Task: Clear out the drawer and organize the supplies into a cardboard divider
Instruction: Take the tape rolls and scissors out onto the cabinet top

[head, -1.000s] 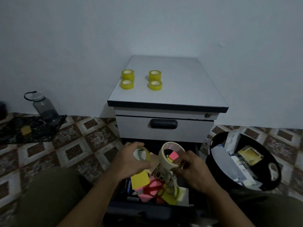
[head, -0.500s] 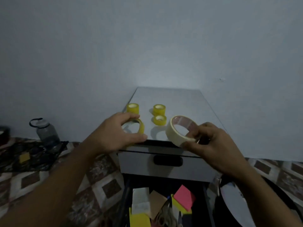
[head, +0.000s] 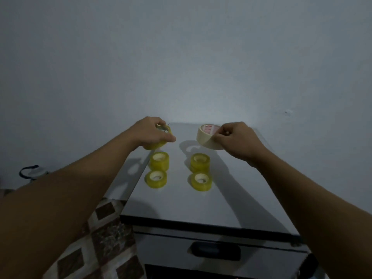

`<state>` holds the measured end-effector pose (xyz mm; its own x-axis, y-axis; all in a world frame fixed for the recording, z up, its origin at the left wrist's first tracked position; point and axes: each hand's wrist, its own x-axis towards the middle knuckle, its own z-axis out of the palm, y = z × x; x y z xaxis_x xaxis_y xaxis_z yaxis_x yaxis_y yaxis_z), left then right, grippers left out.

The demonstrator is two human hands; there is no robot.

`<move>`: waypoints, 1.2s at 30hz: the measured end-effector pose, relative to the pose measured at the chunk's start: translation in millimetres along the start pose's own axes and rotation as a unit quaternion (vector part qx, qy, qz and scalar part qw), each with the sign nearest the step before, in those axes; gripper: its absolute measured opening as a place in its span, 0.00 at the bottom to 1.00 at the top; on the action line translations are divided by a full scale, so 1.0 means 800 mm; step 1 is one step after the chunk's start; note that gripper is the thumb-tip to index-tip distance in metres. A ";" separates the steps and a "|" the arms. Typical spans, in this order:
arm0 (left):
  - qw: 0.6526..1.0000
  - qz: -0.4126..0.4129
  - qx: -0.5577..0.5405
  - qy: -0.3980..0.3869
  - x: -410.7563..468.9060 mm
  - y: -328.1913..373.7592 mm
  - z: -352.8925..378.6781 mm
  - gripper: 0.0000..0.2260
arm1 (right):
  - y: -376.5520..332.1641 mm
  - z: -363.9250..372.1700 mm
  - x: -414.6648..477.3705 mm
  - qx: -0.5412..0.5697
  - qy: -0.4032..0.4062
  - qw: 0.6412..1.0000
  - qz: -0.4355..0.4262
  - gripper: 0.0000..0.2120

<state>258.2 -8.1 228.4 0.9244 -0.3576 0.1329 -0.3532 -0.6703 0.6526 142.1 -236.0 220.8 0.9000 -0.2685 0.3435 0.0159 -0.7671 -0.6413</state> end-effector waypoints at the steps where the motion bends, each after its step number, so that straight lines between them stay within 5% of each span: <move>1: 1.000 -0.011 0.000 -0.010 0.014 -0.003 0.005 0.32 | 0.001 0.009 0.012 -0.006 -0.003 1.000 -0.001 0.08; 12: 0.985 -0.073 0.085 -0.129 0.071 -0.021 0.057 0.34 | 0.018 0.072 0.057 -0.058 -0.093 0.994 0.021 0.15; 36: 0.983 -0.057 0.139 -0.100 0.013 -0.032 0.063 0.40 | 0.005 0.051 -0.002 -0.074 -0.140 0.987 0.011 0.11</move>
<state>269.3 -27.6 175.6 0.9228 -0.3727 -0.0972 -0.3012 -0.8555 0.4211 158.7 -214.7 189.7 0.9849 -0.1305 0.1137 -0.0506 -0.8454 -0.5317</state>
